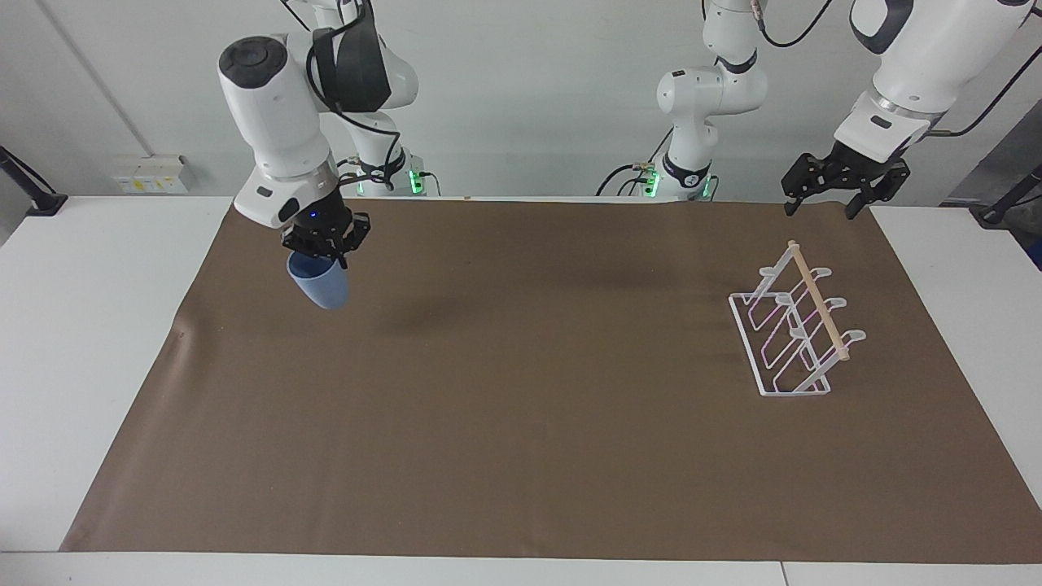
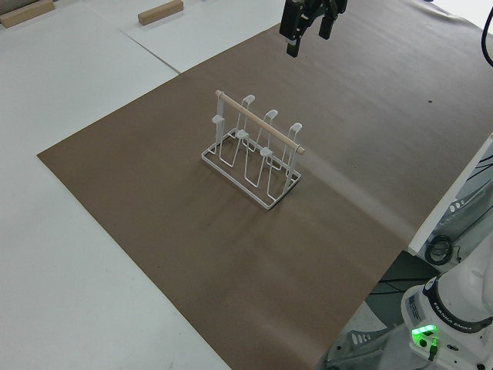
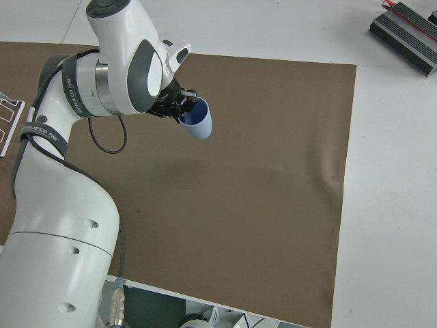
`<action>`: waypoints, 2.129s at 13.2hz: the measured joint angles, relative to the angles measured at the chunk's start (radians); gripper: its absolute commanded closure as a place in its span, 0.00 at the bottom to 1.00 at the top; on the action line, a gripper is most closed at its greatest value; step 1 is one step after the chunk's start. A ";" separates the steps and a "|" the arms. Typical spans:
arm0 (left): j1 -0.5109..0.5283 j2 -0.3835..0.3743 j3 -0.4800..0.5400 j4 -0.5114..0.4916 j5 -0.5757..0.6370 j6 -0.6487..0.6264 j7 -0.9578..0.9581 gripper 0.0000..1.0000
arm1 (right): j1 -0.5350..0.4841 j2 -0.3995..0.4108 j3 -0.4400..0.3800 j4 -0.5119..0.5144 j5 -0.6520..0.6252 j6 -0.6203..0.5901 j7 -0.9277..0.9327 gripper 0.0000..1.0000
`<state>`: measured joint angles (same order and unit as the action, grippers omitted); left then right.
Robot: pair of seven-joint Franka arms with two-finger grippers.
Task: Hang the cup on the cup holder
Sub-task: 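Lift the cup with the right gripper while the left gripper approaches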
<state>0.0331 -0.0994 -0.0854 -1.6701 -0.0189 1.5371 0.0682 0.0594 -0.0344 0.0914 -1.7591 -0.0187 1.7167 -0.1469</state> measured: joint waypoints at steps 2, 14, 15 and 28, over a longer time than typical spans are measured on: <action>0.002 -0.005 0.006 0.000 0.000 -0.017 -0.001 0.00 | 0.000 -0.020 0.013 0.050 0.015 -0.063 0.001 1.00; 0.062 -0.055 0.013 -0.106 -0.464 -0.079 -0.834 0.00 | 0.006 -0.040 0.142 0.066 0.723 0.050 0.072 1.00; 0.066 -0.074 0.013 -0.145 -0.523 -0.049 -0.922 0.00 | 0.012 -0.040 0.168 0.066 0.778 0.099 0.111 1.00; 0.099 -0.148 0.017 -0.282 -1.032 0.129 -1.406 0.00 | 0.232 -0.038 0.262 0.053 1.083 0.589 0.436 1.00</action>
<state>0.1322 -0.2477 -0.0681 -1.9519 -1.0506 1.6659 -1.3375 0.2912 -0.0721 0.3530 -1.7061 1.0647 2.3058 0.2888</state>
